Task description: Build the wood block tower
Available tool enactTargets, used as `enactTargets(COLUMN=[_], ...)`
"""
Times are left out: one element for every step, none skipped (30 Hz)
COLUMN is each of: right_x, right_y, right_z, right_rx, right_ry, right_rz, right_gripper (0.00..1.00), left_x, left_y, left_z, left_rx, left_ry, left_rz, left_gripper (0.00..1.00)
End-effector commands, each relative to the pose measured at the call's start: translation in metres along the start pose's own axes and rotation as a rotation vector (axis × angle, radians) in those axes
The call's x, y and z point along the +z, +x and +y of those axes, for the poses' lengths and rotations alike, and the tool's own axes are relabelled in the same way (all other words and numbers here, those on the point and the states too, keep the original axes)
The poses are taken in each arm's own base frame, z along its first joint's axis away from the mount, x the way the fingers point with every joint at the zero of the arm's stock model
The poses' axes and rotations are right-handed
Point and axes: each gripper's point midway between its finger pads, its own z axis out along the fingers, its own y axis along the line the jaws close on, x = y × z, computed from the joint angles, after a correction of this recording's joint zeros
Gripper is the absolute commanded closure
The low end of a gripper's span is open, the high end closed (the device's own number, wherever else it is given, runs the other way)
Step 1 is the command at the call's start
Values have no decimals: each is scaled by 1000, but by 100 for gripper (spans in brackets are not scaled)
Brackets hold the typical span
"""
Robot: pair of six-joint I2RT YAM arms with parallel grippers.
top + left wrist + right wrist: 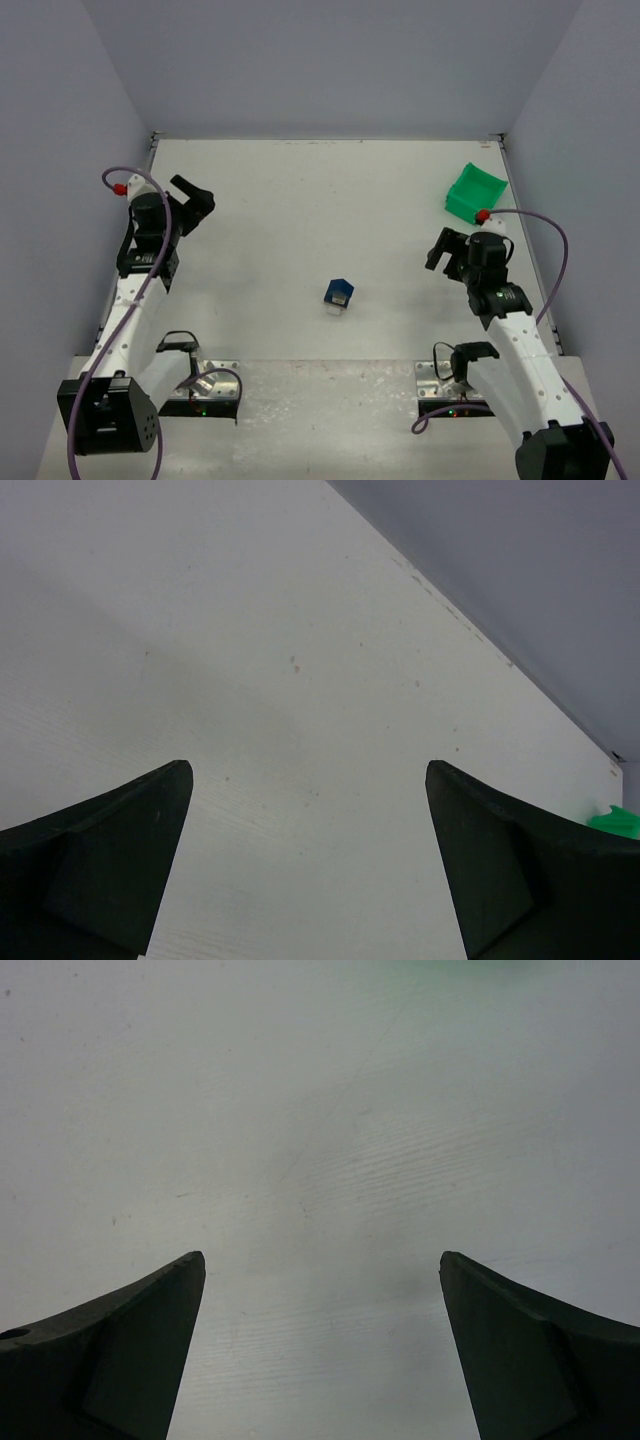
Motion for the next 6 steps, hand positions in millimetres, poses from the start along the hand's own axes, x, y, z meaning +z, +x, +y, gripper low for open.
enactTargets(right_x=[-7, -6, -9, -10, -10, -11], right_y=[-25, -24, -27, -29, -29, -30], right_z=[-4, -4, -1, 1, 1, 3], right_rx=[61, 61, 61, 58, 53, 48], right_ry=[25, 24, 2, -19, -27, -37], right_rz=[-136, -138, -161, -185, -197, -208], right_gripper=[1, 1, 1, 1, 1, 1], left_x=[-2, -2, -2, -2, -1, -1], left_y=[-8, -9, -8, -7, -7, -5], left_z=[-10, -10, -12, -12, -12, -14], left_rx=[-14, -14, -14, -11, -11, -10], left_ry=[53, 52, 63, 66, 67, 78], left_rz=[-38, -39, -35, -33, -33, -23], left_gripper=[0, 0, 0, 0, 0, 0])
